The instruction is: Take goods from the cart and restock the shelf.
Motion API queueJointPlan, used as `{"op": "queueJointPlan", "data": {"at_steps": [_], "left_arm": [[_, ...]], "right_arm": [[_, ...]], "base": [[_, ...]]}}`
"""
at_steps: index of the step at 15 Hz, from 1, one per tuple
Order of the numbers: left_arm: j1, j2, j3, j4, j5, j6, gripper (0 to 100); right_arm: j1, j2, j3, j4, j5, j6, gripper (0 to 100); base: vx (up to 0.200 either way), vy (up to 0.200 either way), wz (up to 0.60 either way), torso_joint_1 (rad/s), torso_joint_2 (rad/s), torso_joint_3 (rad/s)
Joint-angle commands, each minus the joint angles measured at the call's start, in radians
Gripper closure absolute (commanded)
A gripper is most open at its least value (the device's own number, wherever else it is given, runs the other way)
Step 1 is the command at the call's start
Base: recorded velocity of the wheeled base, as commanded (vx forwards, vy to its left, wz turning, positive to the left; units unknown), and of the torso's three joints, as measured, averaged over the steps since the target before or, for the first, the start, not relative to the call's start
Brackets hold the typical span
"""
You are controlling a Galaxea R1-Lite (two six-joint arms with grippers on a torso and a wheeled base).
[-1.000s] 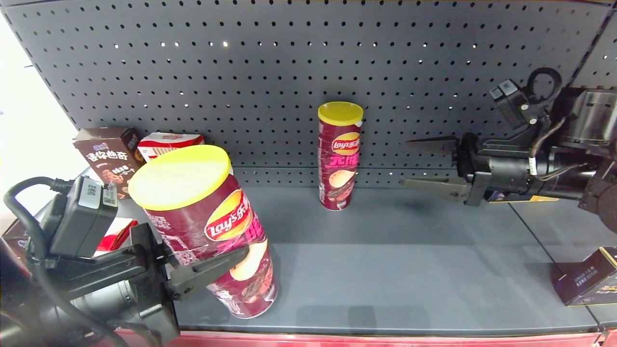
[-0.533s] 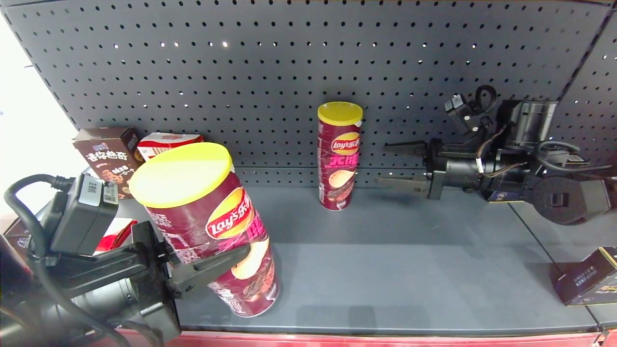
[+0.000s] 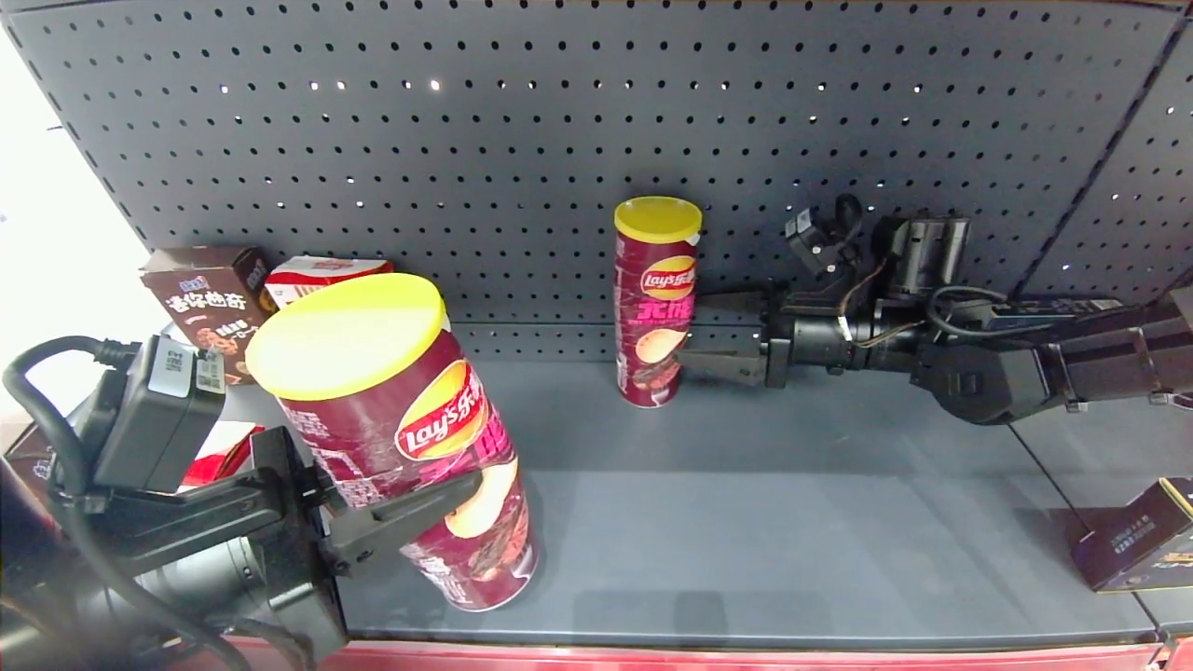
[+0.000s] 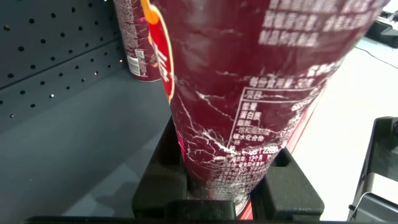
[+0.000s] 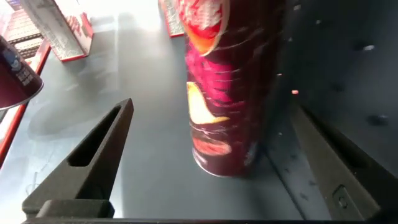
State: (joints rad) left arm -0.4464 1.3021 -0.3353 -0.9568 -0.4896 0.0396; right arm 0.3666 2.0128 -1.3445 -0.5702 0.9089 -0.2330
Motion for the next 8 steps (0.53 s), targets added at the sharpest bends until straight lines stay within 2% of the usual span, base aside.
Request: {"op": "queueJointPlan", "data": {"at_steps": [1, 8], "left_arm": [[0.000, -0.001, 0.001, 0.000, 0.002, 0.000, 100], [0.002, -0.003, 0.009, 0.000, 0.002, 0.002, 100]], "right_arm": [[0.018, 0.032, -0.013, 0.000, 0.001, 0.000, 0], [0.045, 0.001, 0.027, 0.001, 0.001, -0.022, 0]], "base": [[0.000, 0.000, 0.00, 0.000, 0.00, 0.000], [0.000, 0.000, 0.00, 0.000, 0.00, 0.000]]}}
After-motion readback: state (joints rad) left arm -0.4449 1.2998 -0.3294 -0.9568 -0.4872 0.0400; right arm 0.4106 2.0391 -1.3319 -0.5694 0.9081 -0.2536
